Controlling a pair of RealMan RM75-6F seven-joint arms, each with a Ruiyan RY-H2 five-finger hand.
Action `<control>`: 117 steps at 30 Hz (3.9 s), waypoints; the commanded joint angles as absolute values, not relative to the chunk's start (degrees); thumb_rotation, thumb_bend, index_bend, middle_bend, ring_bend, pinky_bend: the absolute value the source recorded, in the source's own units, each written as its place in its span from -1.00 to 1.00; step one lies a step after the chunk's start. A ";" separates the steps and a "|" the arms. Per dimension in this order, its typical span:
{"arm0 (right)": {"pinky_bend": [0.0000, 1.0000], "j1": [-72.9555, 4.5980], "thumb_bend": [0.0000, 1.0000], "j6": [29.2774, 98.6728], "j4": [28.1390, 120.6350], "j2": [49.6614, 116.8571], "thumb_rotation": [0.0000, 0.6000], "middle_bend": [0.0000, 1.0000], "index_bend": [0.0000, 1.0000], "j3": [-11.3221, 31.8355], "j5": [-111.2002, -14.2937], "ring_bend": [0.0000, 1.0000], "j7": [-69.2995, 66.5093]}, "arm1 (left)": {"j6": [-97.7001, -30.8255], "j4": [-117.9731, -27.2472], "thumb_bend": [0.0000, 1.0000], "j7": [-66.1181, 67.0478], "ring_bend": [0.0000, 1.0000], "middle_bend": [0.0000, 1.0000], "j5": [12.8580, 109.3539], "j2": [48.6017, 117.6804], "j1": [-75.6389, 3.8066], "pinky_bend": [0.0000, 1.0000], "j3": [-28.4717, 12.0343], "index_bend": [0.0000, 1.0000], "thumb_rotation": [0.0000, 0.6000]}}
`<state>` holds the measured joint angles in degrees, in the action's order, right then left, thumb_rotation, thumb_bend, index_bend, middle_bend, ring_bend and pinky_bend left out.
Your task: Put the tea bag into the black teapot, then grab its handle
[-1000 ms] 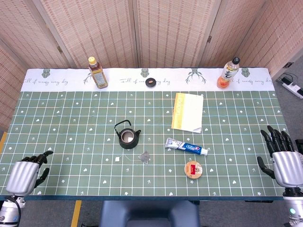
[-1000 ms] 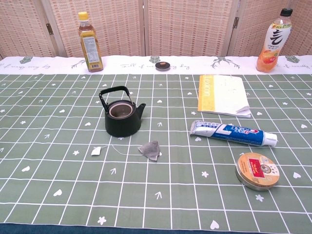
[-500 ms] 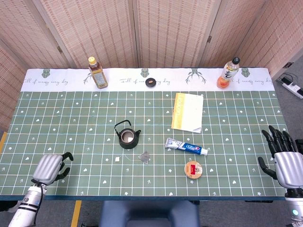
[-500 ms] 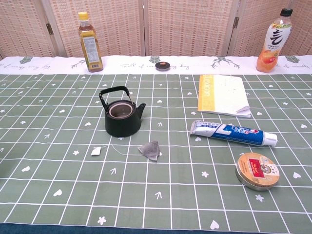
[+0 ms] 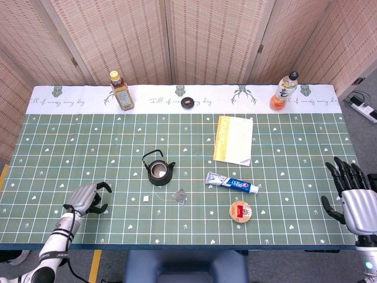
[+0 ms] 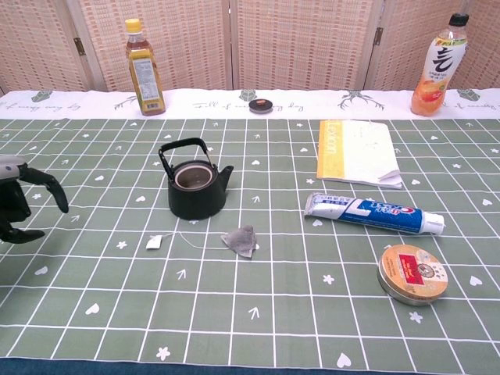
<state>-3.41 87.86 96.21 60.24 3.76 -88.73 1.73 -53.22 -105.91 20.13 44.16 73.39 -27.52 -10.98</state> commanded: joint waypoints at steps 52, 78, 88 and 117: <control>-1.00 1.32 -0.17 97.41 94.83 57.54 1.00 -1.00 -1.00 4.16 -92.36 -1.00 -7.17 | -42.64 -92.60 -0.36 10.15 1.00 1.00 23.34 87.92 -44.67 1.00 -10.85 -0.06 1.00; -1.00 1.64 -0.17 97.49 94.88 57.92 1.00 -1.00 -1.00 4.44 -92.28 -1.00 -5.83 | -39.63 -92.02 0.09 4.03 1.00 1.00 27.23 85.37 -44.81 1.00 -9.14 0.23 0.54; -1.00 1.51 -0.17 97.09 94.92 58.04 1.00 -1.00 -1.00 4.26 -92.64 -1.00 -5.41 | -49.38 -98.42 0.10 8.29 1.00 1.00 30.84 82.41 -45.08 1.00 -9.01 0.20 0.45; -1.00 1.15 -0.17 95.79 94.82 57.50 1.00 -1.00 -1.00 3.75 -92.84 -1.00 -6.68 | -67.42 -106.33 0.12 25.53 1.00 1.00 33.11 85.46 -52.15 1.00 -18.58 0.21 1.00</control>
<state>1.23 95.95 94.87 57.49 3.72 -92.98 -6.74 -67.30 -106.19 25.12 33.54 85.81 -51.75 -18.06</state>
